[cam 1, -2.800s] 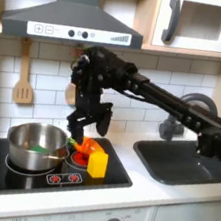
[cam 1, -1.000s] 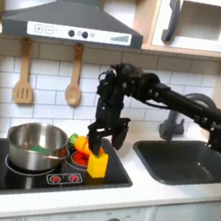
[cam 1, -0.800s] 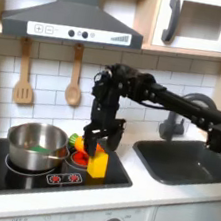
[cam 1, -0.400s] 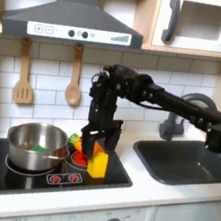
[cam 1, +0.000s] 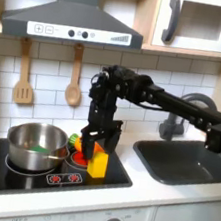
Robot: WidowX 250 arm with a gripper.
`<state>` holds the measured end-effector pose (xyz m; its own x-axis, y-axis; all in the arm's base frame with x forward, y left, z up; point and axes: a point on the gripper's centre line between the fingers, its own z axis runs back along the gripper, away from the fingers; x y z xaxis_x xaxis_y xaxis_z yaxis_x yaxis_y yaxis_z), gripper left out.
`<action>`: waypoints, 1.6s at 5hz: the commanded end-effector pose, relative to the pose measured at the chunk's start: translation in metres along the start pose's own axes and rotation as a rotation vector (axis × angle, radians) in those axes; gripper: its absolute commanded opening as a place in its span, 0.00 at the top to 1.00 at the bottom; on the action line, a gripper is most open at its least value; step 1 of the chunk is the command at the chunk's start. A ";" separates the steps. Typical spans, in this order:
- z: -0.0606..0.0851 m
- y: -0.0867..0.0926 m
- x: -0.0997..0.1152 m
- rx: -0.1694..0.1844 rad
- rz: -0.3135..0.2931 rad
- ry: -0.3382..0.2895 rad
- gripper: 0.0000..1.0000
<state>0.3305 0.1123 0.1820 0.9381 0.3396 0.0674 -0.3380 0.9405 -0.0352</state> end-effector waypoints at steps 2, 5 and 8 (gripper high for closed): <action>-0.009 0.000 -0.002 0.004 0.002 0.013 0.00; -0.014 -0.004 -0.004 0.009 -0.004 0.017 0.00; -0.028 0.000 -0.005 0.030 0.012 0.055 0.00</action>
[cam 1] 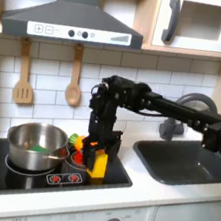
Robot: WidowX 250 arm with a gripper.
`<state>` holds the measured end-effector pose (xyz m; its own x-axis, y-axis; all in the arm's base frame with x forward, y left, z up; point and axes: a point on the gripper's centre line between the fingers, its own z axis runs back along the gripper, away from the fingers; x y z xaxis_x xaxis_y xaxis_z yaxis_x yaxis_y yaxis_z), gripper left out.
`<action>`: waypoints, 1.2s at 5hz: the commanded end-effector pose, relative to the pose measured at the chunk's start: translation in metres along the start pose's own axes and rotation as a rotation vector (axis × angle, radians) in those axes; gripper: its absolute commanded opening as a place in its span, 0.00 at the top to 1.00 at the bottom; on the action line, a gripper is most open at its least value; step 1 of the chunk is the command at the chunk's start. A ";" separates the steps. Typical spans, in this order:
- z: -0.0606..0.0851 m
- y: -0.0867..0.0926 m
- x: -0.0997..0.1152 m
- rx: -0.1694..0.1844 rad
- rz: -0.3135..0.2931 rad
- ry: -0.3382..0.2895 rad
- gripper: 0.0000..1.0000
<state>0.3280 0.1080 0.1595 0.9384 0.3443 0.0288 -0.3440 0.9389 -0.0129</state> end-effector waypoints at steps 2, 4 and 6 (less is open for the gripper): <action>-0.010 0.003 0.001 0.016 -0.012 0.030 0.33; -0.007 0.004 0.001 0.012 -0.008 0.023 1.00; -0.002 -0.006 -0.001 -0.020 -0.056 0.032 1.00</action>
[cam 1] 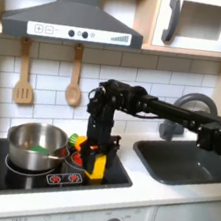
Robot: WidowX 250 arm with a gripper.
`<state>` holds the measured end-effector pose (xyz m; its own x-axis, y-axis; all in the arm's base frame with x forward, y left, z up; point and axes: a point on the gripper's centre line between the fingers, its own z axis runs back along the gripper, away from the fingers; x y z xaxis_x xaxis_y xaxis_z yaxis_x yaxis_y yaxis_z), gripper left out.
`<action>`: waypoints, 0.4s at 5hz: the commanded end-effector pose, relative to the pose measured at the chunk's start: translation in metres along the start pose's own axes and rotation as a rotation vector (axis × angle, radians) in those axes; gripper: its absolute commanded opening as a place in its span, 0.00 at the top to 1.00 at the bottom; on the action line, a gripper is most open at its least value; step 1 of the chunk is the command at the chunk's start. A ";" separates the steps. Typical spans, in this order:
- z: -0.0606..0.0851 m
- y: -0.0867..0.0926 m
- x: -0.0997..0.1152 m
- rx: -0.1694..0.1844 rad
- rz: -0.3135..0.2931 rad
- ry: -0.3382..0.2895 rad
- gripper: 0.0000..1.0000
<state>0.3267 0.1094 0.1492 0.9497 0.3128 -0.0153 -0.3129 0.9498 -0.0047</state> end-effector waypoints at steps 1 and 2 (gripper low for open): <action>0.013 -0.018 0.001 -0.052 -0.050 -0.024 1.00; 0.012 -0.026 0.001 -0.073 -0.072 -0.017 1.00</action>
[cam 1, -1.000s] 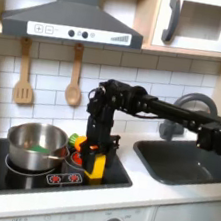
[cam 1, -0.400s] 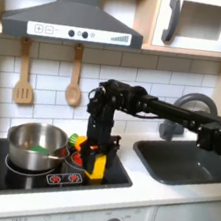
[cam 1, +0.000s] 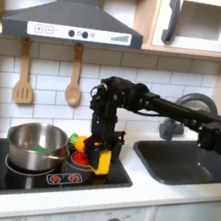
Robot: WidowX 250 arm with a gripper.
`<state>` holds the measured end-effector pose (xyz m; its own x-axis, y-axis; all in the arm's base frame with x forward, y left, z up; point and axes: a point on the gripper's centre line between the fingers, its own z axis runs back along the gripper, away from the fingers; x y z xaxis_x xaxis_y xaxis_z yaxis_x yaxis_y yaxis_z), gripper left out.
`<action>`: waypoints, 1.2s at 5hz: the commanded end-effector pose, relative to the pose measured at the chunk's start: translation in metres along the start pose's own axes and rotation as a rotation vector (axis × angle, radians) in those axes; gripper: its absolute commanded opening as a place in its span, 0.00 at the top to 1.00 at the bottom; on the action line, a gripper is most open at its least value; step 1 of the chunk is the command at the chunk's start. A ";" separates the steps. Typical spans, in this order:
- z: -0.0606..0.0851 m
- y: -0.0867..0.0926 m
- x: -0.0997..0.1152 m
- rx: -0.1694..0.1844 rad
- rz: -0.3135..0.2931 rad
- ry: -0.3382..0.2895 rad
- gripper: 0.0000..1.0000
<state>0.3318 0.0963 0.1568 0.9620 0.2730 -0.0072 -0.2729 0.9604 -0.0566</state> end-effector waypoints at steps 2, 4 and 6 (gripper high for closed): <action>0.012 -0.037 -0.004 -0.050 -0.104 -0.030 1.00; 0.018 -0.055 -0.007 -0.069 -0.173 -0.052 1.00; 0.012 -0.059 -0.010 -0.068 -0.190 -0.039 1.00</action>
<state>0.3380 0.0381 0.1707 0.9946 0.0944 0.0441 -0.0884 0.9887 -0.1214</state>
